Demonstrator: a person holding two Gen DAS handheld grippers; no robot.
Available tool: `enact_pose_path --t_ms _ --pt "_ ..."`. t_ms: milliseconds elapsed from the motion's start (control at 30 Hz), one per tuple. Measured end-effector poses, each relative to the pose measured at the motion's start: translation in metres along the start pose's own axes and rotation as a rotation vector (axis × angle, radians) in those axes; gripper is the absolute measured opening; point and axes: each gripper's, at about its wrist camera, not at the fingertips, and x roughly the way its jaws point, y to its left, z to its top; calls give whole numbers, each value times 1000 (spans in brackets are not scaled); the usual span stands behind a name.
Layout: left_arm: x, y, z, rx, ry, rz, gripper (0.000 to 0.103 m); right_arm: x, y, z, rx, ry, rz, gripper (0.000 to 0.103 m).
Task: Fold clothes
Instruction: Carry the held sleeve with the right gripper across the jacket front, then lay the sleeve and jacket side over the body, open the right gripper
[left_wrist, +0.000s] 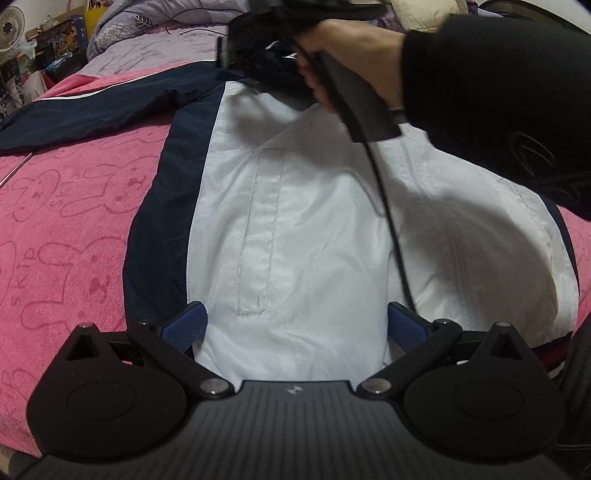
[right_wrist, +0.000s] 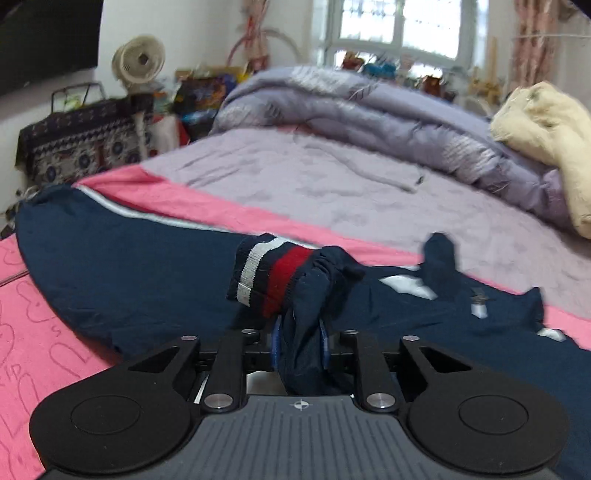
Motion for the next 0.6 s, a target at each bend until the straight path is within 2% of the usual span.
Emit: enact_pose_path --t_ms 33,67,100,167,233,267,367,400,533,567,600 --pt "0 0 0 0 -1 -2 103 7 0 1 17 37 25 38" --pt "-1 1 0 0 -1 -4 103 13 0 2 34 71 49 50" --pt "-1 1 0 -1 -1 -6 103 10 -6 2 67 74 71 56" --pt "0 1 0 -1 0 -7 103 -8 -23 -5 125 32 135 67" --pt "1 -1 1 8 -1 2 103 -37 -51 -18 168 -29 184 70" --pt "1 -2 0 12 -2 7 103 -52 -69 -27 187 -59 173 71" --pt "1 -4 0 21 -2 17 103 -93 -128 -65 260 -112 98 72" --pt "1 -5 0 23 -2 20 103 -103 -149 -79 274 -108 41 73" --pt "2 -5 -2 28 -8 28 103 -98 -228 -133 313 40 -326 70" --pt "3 -6 -2 31 -8 32 103 -99 -238 -138 311 56 -360 66" --pt "3 -7 -2 35 -6 37 103 -100 -246 -142 307 69 -392 66"
